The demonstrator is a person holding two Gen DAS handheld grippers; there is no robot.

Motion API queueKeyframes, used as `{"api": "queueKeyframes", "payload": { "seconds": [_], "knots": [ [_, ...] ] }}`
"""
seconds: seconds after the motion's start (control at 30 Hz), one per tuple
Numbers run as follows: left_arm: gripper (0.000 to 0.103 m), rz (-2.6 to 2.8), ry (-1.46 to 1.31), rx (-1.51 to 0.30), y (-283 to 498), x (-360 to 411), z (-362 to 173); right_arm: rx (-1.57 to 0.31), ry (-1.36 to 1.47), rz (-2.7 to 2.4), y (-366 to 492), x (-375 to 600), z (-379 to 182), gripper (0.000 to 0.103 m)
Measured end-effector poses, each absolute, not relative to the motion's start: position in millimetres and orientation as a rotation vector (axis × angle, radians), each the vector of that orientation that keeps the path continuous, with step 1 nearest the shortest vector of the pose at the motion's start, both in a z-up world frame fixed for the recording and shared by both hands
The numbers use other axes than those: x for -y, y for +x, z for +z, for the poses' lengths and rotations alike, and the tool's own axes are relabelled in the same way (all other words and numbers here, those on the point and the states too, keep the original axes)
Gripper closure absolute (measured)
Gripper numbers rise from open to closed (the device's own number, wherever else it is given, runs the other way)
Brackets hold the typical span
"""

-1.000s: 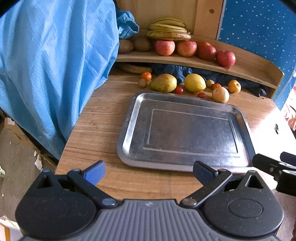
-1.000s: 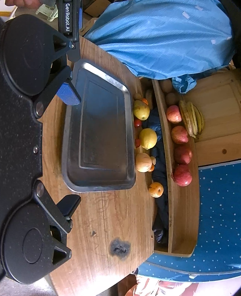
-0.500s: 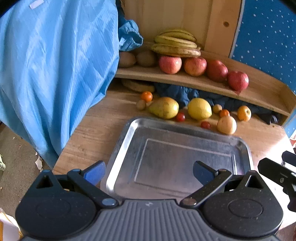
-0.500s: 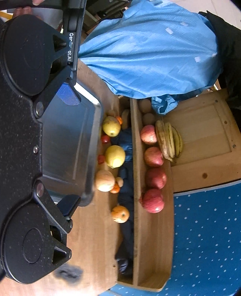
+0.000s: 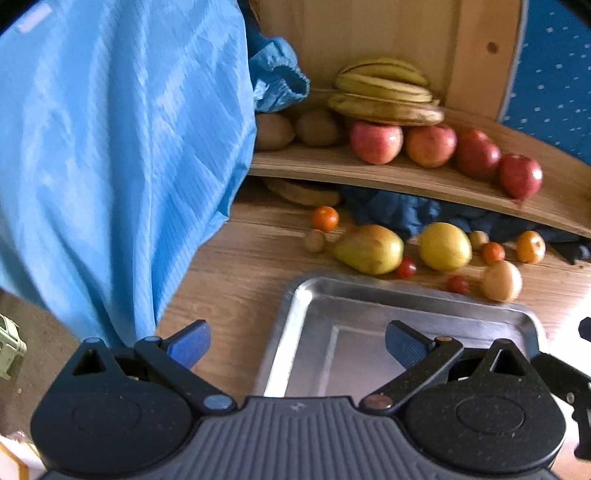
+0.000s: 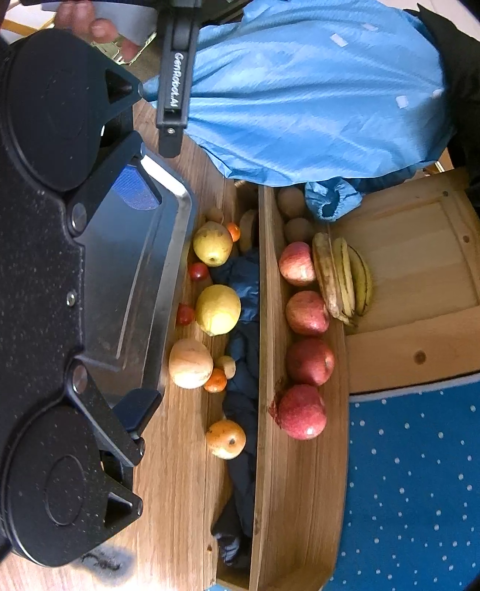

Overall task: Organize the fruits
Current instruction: 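Move left tool to the small brown kiwi while right tool approaches the yellow pear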

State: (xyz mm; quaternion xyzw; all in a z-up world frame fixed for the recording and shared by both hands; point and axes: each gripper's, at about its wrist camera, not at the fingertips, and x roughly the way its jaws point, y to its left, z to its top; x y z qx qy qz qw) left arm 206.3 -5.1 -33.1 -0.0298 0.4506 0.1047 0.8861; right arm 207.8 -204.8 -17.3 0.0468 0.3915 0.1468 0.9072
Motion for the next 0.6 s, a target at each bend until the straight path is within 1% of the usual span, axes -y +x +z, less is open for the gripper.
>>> {"api": "queueKeyframes", "payload": {
  "seconds": [0.17, 0.33, 0.6],
  "knots": [
    [0.001, 0.191, -0.055, -0.956, 242.7, -21.0, -42.9, -0.830, 0.048, 0.313, 230.1, 178.0, -24.4, 0.001],
    [0.001, 0.122, -0.045, -0.985, 275.3, -35.5, -60.2, -0.891, -0.010, 0.303, 258.4, 144.3, -38.7, 0.001],
    [0.001, 0.065, -0.046, -1.041, 312.5, -50.3, -82.3, -0.879, -0.085, 0.314, 292.4, 102.8, -55.1, 0.003]
  ]
}}
